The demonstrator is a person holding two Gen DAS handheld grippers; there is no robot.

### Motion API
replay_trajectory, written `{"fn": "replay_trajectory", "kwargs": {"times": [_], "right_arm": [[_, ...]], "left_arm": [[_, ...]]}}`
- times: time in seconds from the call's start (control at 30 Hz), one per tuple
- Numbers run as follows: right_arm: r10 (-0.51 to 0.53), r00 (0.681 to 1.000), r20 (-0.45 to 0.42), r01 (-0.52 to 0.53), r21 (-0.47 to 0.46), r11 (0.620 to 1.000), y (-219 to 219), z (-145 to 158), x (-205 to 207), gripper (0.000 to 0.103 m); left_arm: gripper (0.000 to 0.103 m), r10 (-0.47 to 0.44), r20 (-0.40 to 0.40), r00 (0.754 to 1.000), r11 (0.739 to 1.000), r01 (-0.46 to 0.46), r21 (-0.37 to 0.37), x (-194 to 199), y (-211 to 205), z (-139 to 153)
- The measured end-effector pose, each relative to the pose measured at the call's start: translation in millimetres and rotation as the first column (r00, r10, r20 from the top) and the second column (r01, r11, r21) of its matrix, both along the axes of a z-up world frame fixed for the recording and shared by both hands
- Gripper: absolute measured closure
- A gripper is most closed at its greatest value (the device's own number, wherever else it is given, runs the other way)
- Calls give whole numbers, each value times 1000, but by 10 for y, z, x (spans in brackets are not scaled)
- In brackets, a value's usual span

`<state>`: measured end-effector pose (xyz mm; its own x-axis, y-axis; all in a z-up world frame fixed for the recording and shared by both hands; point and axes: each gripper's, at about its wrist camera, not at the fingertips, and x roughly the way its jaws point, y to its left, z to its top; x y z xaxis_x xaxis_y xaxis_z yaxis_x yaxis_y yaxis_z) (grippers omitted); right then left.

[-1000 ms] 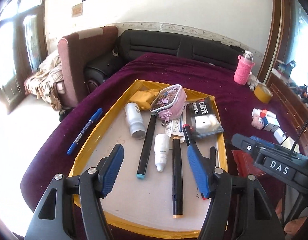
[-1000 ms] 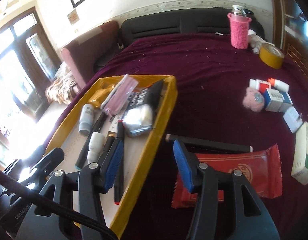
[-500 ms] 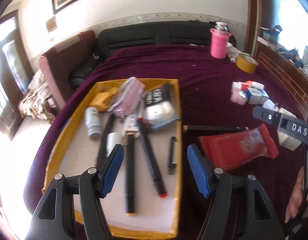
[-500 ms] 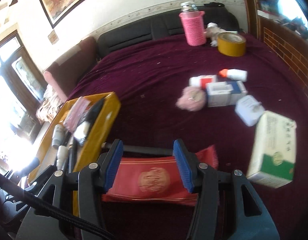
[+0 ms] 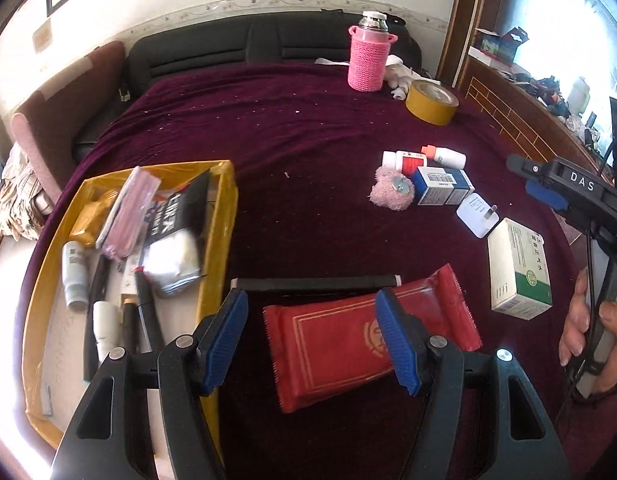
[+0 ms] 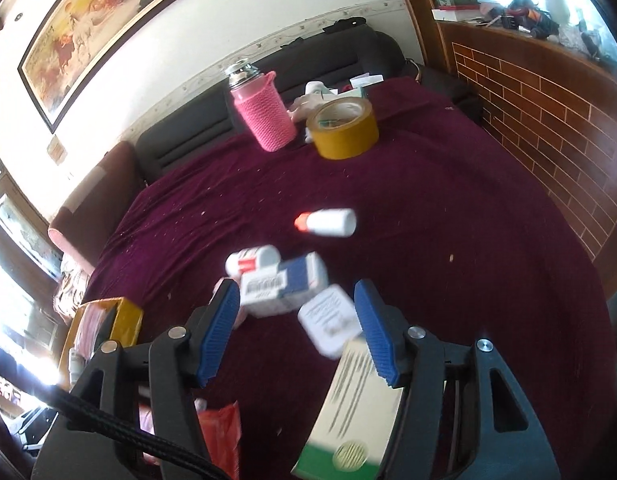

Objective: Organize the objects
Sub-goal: 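Reach the left gripper to the pink fluffy toy and grasp it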

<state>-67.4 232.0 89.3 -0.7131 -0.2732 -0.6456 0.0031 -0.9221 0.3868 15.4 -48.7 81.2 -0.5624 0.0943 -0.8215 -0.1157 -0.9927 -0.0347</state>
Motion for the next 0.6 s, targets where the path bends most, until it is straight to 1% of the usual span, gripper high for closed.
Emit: {"fn": "replay_trajectory", "kwargs": {"times": [0.07,0.13,0.23,0.3,0.37,0.47,0.53,0.6], "right_arm": [[0,1000,-17,0,-1,1000,78,-29,-41,45],[-10,1000,-28,9,-24,1000,146,-79,-13,45],[-19,1000,-3,19,-54,998,268,-171,-15,45],[-32,999,7,32,-77,996,340,-197,-24,45],[-44,999,12,45,-99,994,405,-209,-25,45],[-71,997,4,71,-77,995,445,-197,-16,45],[-87,996,5,87,-75,993,482,-221,-30,45],[-95,995,11,95,-73,993,505,-240,-36,45]], "left_arm": [[43,11,10,1000,1000,-11,-29,-84,53,-38],[43,5,21,1000,999,-4,-43,-174,107,-78],[43,3,42,999,998,0,-67,-398,209,-176],[43,4,50,999,998,-1,-63,-528,246,-219],[43,8,55,998,999,-6,-42,-688,276,-268],[43,22,66,998,1000,-22,-2,-897,273,-360],[43,20,83,996,998,-24,55,-1009,250,-449],[43,18,95,995,997,-26,75,-1095,268,-545]]}}
